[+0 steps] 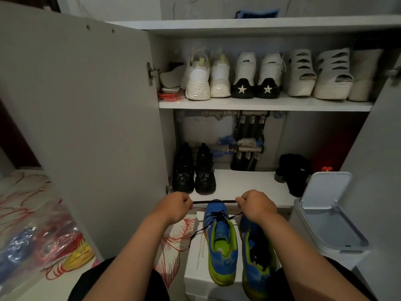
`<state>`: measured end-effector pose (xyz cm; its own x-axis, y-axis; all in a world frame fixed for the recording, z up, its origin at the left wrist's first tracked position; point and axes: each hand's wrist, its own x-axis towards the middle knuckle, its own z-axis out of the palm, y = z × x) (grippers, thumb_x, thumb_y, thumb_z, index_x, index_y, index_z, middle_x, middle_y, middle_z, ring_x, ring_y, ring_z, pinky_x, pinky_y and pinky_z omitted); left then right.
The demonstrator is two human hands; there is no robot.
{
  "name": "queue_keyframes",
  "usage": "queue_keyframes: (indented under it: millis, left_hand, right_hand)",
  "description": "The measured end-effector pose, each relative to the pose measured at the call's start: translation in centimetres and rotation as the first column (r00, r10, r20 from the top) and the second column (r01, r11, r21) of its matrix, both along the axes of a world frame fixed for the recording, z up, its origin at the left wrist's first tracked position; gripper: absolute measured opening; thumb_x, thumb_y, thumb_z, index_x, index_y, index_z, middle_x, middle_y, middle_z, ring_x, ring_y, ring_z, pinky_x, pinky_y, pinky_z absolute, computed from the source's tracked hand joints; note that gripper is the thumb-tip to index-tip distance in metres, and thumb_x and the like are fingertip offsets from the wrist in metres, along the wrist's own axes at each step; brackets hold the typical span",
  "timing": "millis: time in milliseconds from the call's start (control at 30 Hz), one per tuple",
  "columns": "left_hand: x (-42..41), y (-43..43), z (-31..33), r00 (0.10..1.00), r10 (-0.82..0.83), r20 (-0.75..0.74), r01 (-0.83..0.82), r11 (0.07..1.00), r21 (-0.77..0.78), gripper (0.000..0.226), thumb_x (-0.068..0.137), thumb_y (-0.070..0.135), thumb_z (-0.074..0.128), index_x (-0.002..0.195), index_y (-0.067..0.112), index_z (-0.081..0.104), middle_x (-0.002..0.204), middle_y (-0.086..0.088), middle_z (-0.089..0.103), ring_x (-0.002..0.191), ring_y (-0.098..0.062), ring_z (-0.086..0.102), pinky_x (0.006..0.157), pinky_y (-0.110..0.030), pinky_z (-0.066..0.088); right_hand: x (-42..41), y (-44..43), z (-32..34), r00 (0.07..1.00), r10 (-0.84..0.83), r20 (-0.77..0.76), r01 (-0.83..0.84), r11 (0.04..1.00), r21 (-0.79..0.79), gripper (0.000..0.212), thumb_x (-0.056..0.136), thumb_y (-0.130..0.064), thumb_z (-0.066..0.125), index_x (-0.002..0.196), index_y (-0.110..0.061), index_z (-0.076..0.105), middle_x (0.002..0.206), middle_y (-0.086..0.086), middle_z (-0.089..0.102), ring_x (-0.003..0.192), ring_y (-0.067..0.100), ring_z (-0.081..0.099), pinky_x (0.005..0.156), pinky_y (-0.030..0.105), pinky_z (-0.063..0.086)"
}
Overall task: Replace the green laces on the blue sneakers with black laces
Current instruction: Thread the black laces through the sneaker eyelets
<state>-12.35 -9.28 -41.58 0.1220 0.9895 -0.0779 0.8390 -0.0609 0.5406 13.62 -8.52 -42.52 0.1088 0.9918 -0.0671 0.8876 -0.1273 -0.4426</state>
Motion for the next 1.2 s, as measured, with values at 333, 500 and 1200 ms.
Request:
queue_keyframes:
  millis: [333,500,1200]
  left_hand:
    - [3.6,-1.1,-0.7,0.985,-0.167,0.053,0.164,0.985,0.054,0.028,0.097,0.037,0.049,0.086,0.020,0.068,0.079,0.002,0.066,0.073,-0.014,0.061,0.069,-0.035,0.049]
    - [4.0,-0.5,-0.4,0.983,-0.164,0.081,0.158,0.984,0.078,0.026,0.096,0.037,0.050,0.085,0.021,0.068,0.080,0.002,0.068,0.074,-0.017,0.063,0.070,-0.038,0.051]
    - [6.2,2.0,-2.5,0.983,-0.155,-0.097,0.159,0.987,0.034,0.029,0.093,0.038,0.059,0.066,0.026,0.064,0.060,0.011,0.060,0.062,-0.004,0.054,0.055,-0.023,0.034]
  right_hand:
    - [-4.1,-1.1,-0.2,0.750,0.263,-0.607,-0.325,0.946,0.008,0.031,0.094,-0.019,0.063,0.124,-0.027,0.063,0.104,-0.006,0.072,0.058,0.016,0.064,0.062,0.027,0.054]
    - [-3.8,-0.3,-0.3,0.728,0.246,-0.640,-0.268,0.961,0.064,0.010,0.088,-0.018,0.074,0.083,-0.027,0.076,0.077,-0.008,0.076,0.067,0.005,0.067,0.065,0.019,0.053]
    - [-2.2,1.9,-2.0,0.875,0.274,-0.399,-0.309,0.951,-0.026,0.016,0.091,-0.017,0.068,0.080,-0.023,0.077,0.071,-0.007,0.073,0.056,0.001,0.060,0.057,0.018,0.050]
